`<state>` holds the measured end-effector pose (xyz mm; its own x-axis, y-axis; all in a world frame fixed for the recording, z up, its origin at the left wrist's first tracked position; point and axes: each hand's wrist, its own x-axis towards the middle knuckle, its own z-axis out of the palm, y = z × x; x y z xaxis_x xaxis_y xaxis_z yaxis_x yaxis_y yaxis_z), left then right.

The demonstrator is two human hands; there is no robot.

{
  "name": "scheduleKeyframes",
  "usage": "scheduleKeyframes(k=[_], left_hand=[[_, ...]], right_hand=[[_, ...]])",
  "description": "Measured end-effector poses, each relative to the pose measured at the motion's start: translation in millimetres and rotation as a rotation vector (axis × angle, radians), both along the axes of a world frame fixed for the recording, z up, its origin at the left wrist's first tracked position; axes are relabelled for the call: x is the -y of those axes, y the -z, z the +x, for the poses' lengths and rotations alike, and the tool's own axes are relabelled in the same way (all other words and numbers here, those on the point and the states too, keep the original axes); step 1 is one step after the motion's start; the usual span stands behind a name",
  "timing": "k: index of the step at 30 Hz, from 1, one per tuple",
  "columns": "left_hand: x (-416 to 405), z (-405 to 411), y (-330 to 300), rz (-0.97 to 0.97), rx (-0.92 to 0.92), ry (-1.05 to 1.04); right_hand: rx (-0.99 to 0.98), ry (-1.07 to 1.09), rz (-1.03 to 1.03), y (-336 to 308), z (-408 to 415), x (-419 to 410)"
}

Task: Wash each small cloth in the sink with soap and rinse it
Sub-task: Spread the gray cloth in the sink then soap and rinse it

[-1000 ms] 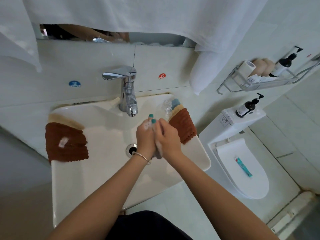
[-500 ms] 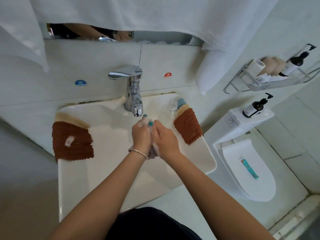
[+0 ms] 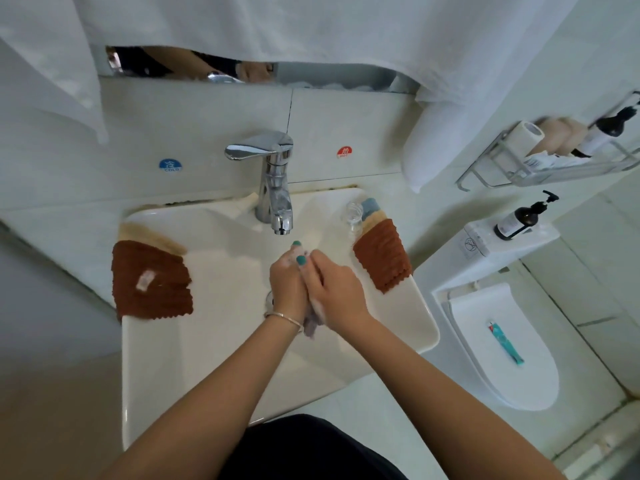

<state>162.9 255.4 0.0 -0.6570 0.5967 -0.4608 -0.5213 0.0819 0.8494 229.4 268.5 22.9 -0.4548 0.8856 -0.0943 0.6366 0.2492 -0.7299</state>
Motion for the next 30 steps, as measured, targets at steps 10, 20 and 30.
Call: scheduleKeyframes(k=[10,20,30], left_hand=[[0,9,-5,0.014,0.059,0.035],[6,10,-18,0.112,-0.118,0.08],[0,2,-27,0.043,-0.165,0.041]], right_hand=[[0.059,0.064,-0.008,-9,4,-13],[0.117,0.116,-0.008,-13,1,-15],[0.053,0.046,0.042,-18,-1,1]])
